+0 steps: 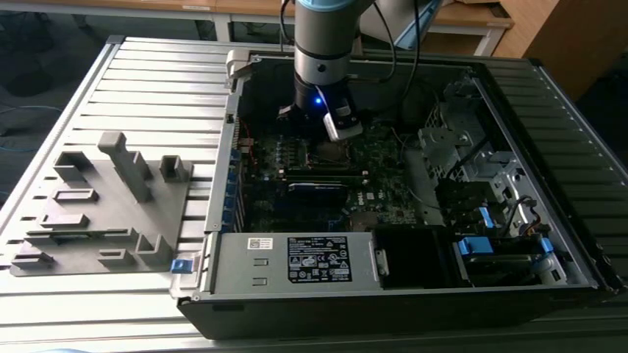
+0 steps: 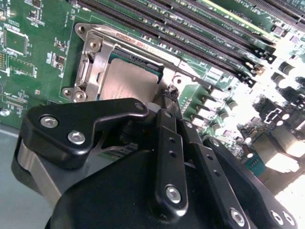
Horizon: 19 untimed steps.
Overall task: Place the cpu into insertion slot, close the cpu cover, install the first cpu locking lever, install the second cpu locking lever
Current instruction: 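Close the cpu cover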
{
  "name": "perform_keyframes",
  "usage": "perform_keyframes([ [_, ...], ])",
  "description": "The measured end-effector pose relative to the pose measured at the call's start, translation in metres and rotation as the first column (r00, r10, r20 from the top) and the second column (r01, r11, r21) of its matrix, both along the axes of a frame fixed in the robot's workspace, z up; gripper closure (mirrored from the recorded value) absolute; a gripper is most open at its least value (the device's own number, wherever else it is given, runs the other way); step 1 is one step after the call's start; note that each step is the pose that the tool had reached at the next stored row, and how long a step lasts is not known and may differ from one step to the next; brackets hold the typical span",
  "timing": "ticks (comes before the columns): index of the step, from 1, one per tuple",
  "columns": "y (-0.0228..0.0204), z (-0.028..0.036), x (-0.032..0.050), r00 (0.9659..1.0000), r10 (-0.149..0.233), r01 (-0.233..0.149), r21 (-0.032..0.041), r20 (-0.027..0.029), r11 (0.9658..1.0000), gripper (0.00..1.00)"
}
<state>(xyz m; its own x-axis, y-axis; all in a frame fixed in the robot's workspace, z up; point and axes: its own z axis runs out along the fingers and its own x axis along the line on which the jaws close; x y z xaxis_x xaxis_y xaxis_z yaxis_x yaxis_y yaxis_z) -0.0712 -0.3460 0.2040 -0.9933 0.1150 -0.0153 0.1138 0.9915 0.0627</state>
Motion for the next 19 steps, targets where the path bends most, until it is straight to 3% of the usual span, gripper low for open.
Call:
perform_keyframes([
  [9, 0.0, 0.0144, 0.0, 1.0, 0.0, 0.0, -0.0001, -0.0001, 1.0, 0.89],
  [16, 0.0, 0.0149, 0.0, 1.0, 0.0, 0.0, 0.0001, 0.0, 1.0, 0.89],
  [19, 0.0, 0.0147, 0.0001, 1.0, 0.0, 0.0, 0.0025, 0.0049, 1.0, 0.89],
])
